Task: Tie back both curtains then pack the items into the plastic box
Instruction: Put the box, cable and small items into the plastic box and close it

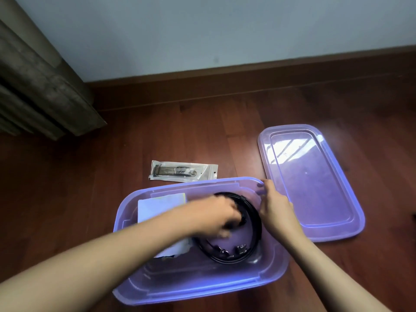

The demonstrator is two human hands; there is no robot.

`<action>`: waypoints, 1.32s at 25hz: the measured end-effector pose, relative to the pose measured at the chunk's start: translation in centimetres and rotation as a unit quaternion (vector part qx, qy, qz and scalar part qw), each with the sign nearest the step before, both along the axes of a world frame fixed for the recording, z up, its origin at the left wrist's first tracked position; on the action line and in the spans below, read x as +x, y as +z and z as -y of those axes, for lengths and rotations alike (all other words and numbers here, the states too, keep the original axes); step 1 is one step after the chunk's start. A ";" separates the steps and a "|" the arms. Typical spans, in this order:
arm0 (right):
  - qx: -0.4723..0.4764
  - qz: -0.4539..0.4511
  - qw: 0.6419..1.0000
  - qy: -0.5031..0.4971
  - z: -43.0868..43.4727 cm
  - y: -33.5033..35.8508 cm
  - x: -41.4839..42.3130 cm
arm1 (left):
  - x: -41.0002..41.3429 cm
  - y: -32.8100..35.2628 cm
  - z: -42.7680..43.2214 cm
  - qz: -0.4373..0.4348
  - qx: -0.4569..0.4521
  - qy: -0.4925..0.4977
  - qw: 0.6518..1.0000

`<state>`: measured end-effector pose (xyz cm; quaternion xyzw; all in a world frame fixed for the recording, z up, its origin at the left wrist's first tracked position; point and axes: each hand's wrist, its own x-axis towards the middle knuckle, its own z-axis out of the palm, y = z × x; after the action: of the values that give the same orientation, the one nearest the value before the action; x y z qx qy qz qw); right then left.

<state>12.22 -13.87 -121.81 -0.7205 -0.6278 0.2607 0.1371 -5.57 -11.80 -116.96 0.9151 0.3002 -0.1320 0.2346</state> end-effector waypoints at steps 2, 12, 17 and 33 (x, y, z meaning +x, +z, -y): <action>0.001 0.000 1.000 -0.001 0.0 0.1 -0.1 | -1.7 2.0 -3.5 0.161 0.010 0.137 0.977; 0.001 0.006 1.000 -0.006 -0.1 0.0 0.0 | -9.5 -4.8 -10.5 -0.131 0.065 0.276 0.950; 0.007 0.002 1.000 0.004 0.2 0.7 -0.2 | -8.1 2.2 -6.3 0.130 0.249 0.254 0.925; 0.019 0.010 1.000 0.002 0.0 0.0 0.1 | -10.2 -1.8 10.4 -0.004 0.361 -0.110 0.926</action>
<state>12.30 -13.91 -121.76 -0.7194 -0.6349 0.2421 0.1440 -15.79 -22.22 -118.78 0.9646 0.2262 -0.0438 -0.1287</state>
